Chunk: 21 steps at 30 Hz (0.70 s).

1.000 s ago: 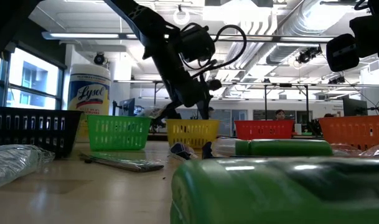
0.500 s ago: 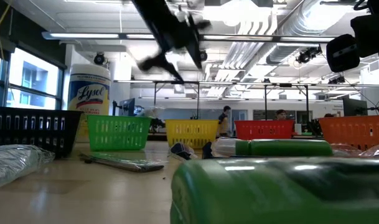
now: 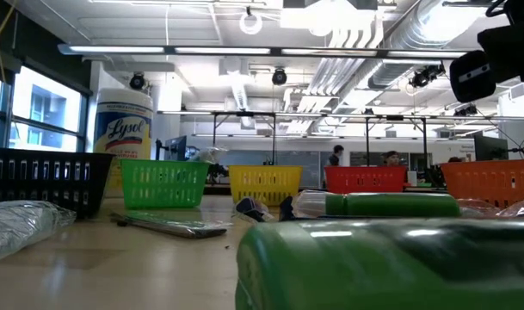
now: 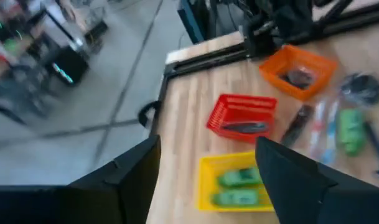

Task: Pick & Place Travel size toiletries
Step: Put the blue toothbrush into the green bin

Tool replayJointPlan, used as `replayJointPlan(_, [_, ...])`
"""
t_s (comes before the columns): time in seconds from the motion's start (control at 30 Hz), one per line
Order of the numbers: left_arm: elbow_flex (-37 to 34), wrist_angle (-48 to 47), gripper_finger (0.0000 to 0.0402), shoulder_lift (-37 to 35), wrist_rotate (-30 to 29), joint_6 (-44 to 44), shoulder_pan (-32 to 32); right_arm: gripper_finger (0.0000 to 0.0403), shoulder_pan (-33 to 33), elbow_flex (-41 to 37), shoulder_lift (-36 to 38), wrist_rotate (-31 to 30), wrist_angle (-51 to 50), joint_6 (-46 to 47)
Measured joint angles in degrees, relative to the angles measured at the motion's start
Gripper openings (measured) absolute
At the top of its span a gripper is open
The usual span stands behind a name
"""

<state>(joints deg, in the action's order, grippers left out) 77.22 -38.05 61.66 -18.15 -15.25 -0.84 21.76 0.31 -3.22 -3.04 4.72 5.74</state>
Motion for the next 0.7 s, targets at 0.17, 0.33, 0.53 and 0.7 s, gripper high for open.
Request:
replayJointPlan(0.17, [-8.18, -0.71, 0.0189, -5.96, 3.54, 9.1, -1.59, 0.0003, 0.02, 0.0, -0.02, -0.05, 0.13, -0.88])
replayJointPlan(0.33, [-18.88, 5.59, 0.0058, -10.91, 5.35, 14.63, -2.71, 0.0003, 0.0, -0.01, -0.1, -1.66, 0.19, -0.95])
replayJointPlan(0.53, [-33.72, 20.93, 0.0015, -16.2, 9.07, 16.11, -2.64, 0.0003, 0.02, 0.0, -0.22, -1.56, 0.67, -0.88])
replayJointPlan(0.7, [-46.25, 34.18, 0.0003, -21.35, 9.01, 15.25, -2.53, 0.0003, 0.0, 0.0, -0.26, -1.54, 0.64, -0.86])
